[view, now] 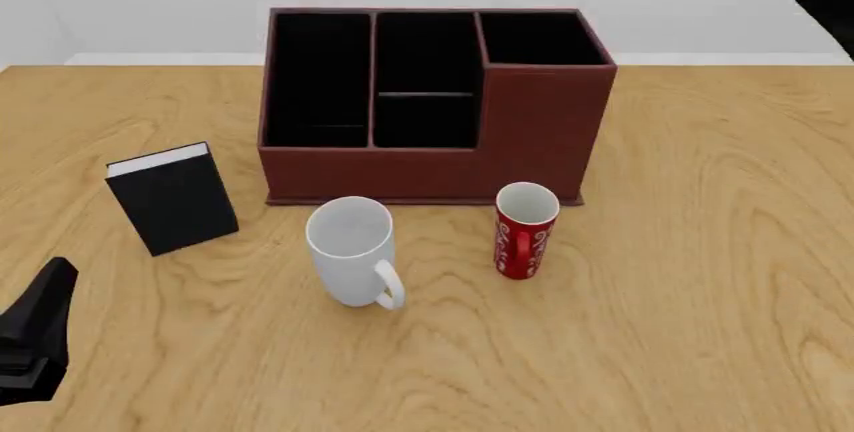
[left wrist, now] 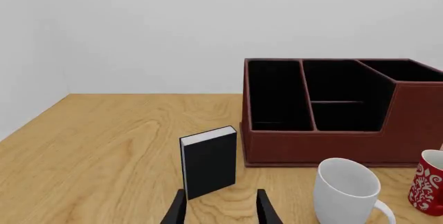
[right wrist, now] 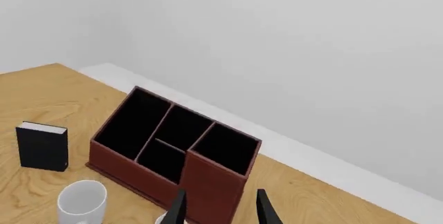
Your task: Pick up the white mug and place it to the right of the caddy.
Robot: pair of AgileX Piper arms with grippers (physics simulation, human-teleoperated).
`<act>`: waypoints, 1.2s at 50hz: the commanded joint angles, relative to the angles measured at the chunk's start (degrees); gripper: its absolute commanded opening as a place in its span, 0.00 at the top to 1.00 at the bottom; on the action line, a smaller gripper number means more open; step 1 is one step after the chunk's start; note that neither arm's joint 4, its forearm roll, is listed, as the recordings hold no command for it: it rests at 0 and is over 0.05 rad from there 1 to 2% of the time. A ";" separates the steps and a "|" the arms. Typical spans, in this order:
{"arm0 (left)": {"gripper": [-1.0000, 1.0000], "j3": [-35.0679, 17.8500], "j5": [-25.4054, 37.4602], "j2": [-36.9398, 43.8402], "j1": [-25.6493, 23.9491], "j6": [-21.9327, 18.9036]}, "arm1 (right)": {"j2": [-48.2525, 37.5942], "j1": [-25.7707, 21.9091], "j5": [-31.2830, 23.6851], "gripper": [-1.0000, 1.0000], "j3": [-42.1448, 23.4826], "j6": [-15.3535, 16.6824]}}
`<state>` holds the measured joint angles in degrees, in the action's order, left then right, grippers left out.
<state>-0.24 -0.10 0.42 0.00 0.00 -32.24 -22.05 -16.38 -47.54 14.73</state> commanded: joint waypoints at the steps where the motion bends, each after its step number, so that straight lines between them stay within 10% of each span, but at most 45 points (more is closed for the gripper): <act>1: 0.00 0.00 0.00 0.00 0.00 0.00 | -8.68 -4.21 -2.31 0.00 -7.39 -0.54; 60: 0.00 0.00 0.00 0.00 0.00 0.00 | -45.33 -23.40 -5.29 0.00 -20.13 -2.19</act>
<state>-0.24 -0.10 0.42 0.00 0.00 -74.13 -43.11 -20.57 -66.45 13.46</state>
